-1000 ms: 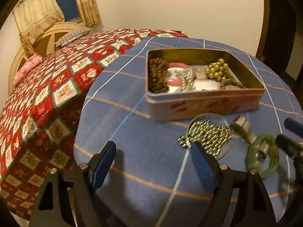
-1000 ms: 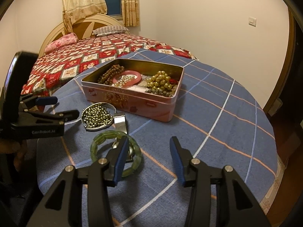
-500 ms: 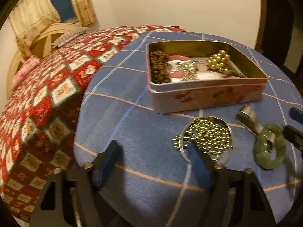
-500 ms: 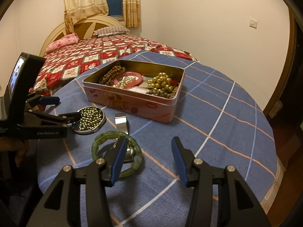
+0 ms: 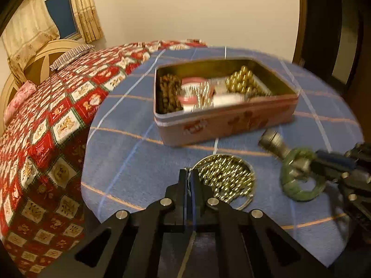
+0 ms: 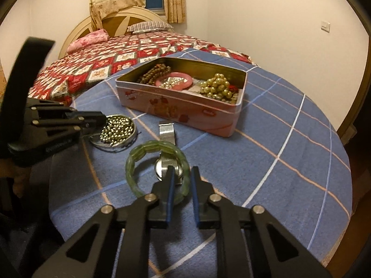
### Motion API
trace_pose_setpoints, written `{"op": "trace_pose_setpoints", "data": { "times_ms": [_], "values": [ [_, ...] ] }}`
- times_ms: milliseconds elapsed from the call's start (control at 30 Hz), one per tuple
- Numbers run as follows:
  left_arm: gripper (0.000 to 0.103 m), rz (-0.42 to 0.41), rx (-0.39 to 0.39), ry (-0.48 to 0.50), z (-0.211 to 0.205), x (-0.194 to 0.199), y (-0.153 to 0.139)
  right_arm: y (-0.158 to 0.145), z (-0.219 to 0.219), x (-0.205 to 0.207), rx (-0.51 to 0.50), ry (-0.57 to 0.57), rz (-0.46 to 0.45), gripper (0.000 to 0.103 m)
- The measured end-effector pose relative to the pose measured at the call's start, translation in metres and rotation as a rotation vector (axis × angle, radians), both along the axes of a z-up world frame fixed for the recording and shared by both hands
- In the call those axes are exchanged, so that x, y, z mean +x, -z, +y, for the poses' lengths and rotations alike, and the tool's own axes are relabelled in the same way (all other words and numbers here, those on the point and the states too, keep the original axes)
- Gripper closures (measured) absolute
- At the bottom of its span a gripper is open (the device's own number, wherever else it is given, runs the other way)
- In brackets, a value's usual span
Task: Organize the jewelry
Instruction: 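Carry the silver bangle with the left tool while the right tool carries the jade bangle over the tin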
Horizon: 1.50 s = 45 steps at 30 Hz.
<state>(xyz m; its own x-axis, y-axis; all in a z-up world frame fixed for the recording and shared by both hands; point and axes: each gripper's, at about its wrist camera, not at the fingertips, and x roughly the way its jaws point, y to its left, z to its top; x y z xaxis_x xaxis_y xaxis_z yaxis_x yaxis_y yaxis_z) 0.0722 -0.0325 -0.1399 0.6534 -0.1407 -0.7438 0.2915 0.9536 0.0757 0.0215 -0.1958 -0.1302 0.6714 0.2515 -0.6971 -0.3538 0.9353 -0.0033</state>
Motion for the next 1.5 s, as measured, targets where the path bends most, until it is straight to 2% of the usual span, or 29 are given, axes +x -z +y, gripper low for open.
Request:
{"op": "trace_pose_setpoints", "data": {
  "times_ms": [233,367,500,733,1500],
  "values": [
    [0.101,-0.060,-0.058,0.006,0.006,-0.010,-0.026,-0.008,-0.002,-0.005,0.018,0.004,-0.035,0.093],
    [0.101,-0.078,-0.056,0.008,0.004,-0.014,-0.031,-0.018,-0.004,-0.008,0.022,0.012,-0.068,0.094],
    [0.101,-0.124,-0.023,-0.001,0.004,-0.018,-0.040,-0.028,-0.007,-0.009,0.021,0.030,-0.103,0.094],
    [0.101,-0.151,-0.030,-0.032,0.013,-0.016,-0.051,-0.043,-0.012,-0.009,-0.003,0.067,-0.162,0.094],
    [0.101,-0.213,-0.066,-0.030,0.015,-0.002,-0.075,-0.072,-0.019,0.023,-0.037,0.126,-0.228,0.094]
  ]
}}
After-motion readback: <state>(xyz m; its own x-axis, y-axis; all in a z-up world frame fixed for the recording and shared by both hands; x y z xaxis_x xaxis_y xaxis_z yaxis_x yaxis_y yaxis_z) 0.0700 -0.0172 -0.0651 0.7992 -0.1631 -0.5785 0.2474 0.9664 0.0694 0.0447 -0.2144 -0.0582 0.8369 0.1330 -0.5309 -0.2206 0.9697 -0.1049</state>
